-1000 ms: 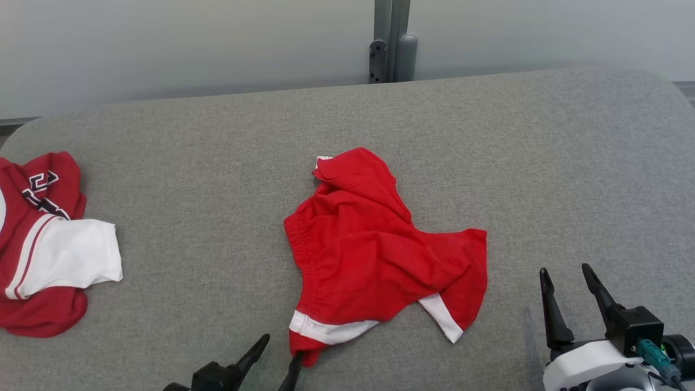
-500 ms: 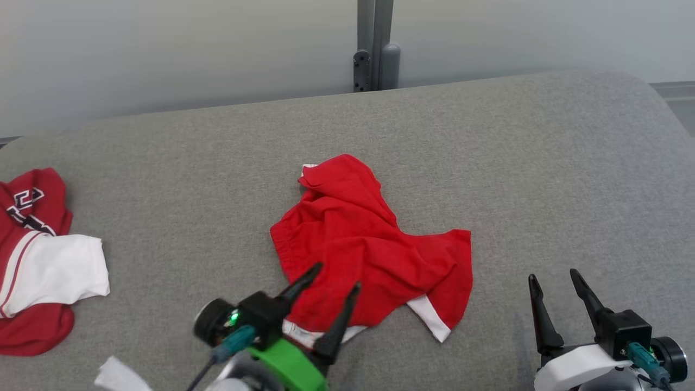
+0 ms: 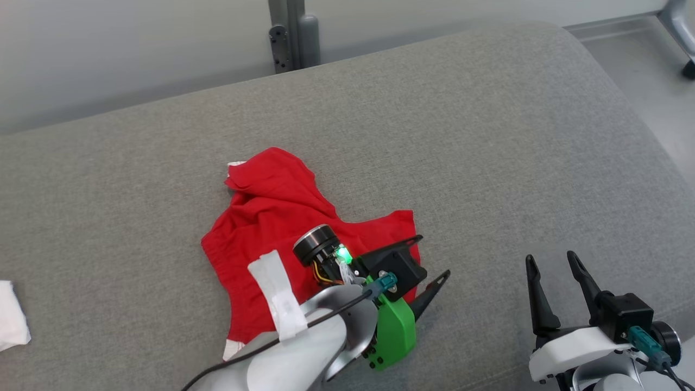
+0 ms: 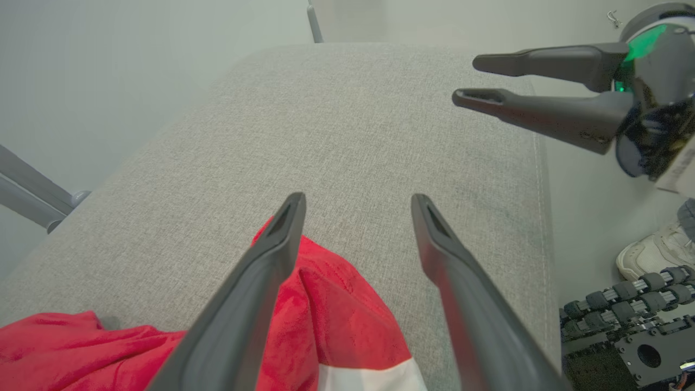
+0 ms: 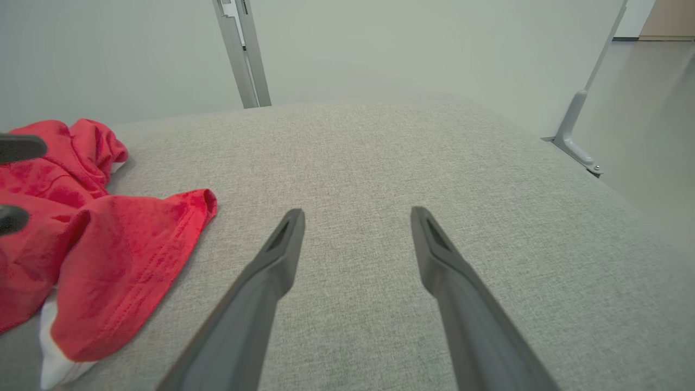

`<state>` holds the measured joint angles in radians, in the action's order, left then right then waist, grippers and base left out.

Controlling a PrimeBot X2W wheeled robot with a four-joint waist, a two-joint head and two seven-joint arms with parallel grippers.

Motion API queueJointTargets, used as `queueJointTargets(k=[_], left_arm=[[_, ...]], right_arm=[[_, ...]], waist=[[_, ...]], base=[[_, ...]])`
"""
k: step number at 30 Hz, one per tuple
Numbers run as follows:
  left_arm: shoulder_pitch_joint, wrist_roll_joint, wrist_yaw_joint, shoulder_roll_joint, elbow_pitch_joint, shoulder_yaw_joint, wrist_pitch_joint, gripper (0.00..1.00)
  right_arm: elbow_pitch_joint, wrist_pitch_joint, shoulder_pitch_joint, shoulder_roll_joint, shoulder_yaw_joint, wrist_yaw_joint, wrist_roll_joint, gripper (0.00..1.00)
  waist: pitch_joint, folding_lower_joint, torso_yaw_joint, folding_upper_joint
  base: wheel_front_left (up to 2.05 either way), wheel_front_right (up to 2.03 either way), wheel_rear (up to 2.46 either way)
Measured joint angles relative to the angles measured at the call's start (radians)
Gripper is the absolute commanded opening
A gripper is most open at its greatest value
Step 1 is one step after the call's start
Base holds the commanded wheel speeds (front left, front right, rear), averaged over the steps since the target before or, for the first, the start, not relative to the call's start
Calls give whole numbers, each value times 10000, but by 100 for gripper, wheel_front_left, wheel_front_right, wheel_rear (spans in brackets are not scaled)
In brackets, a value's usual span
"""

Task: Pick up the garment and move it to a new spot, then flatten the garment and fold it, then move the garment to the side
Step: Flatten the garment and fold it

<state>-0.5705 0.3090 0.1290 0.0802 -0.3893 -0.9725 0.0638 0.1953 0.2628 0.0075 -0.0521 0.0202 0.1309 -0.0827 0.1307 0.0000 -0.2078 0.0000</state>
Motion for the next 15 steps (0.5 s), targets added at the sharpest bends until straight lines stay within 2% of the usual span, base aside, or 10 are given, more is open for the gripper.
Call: queueJointTargets(k=[7, 13, 14, 15], left_arm=[[-982, -393, -23, 211, -1534, -414, 984, 100], [-1294, -456, -54, 410, -1992, -658, 1985, 100], [-1295, -433, -48, 443, -2000, -713, 2111, 87], [-1303, -380, -46, 472, -2010, -763, 2232, 52]], right_arm=[[25, 0, 4, 13, 86, 0, -397, 100], [42, 0, 23, 12, 167, 0, -472, 100], [48, 0, 21, 15, 165, 0, -479, 100], [56, 0, 17, 13, 163, 0, -481, 100]], waist=[[403, 0, -741, 0], [552, 0, -905, 0], [536, 0, -885, 0], [518, 0, -865, 0]], base=[[0, 0, 0], [0, 0, 0], [0, 0, 0], [0, 0, 0]])
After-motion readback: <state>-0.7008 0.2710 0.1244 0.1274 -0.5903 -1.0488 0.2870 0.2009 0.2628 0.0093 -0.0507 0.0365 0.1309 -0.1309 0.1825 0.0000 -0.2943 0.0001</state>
